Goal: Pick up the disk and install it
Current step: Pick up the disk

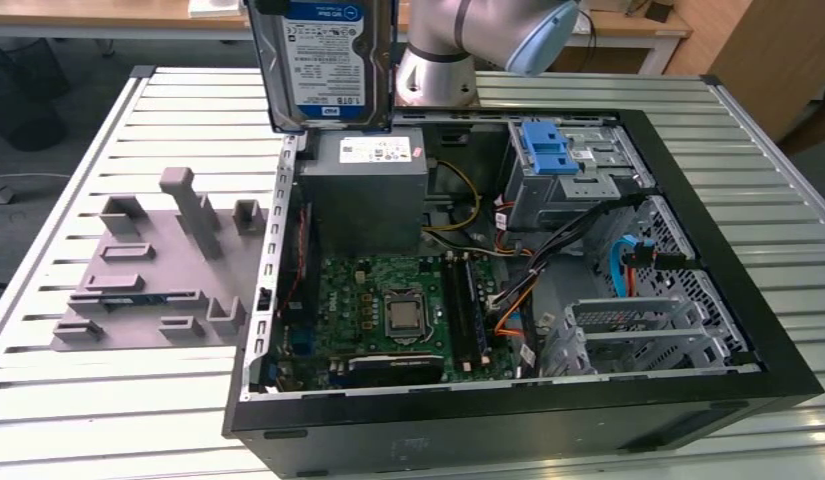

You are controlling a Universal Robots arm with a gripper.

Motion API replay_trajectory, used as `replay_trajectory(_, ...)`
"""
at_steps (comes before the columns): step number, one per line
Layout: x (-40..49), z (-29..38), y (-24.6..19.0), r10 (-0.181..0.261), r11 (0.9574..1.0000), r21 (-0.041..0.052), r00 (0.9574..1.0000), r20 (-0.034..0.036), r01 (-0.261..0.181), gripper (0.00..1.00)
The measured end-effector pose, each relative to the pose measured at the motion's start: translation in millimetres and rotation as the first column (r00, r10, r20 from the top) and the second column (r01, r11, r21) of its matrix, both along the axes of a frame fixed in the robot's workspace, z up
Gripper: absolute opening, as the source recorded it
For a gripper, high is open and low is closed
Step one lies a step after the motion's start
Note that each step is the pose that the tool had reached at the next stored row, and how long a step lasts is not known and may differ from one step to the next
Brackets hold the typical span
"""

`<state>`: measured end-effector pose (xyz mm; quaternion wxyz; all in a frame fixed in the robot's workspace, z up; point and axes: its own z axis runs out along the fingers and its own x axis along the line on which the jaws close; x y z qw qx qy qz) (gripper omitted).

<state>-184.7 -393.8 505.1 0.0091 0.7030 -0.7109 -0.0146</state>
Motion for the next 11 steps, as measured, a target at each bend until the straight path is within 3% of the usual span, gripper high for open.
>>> replay_trajectory(2, -0.1, 0.0, 0.0, 0.0, 1.0, 0.0, 1.0, 0.0034, 0.0, 0.36)
replay_trajectory(5, -0.2, -0.1, -0.5, 0.0, 1.0, 0.0031, 0.9999, 0.0139, 0.0, 0.36)
replay_trajectory(8, 0.2, -0.7, -2.7, 0.0, 1.0, 0.0035, 0.9999, 0.0144, 0.0, 0.36)
replay_trajectory(11, 0.5, -1.9, -9.0, -0.002, 1.0, 0.0035, 0.9999, 0.0144, 0.002, 0.36)
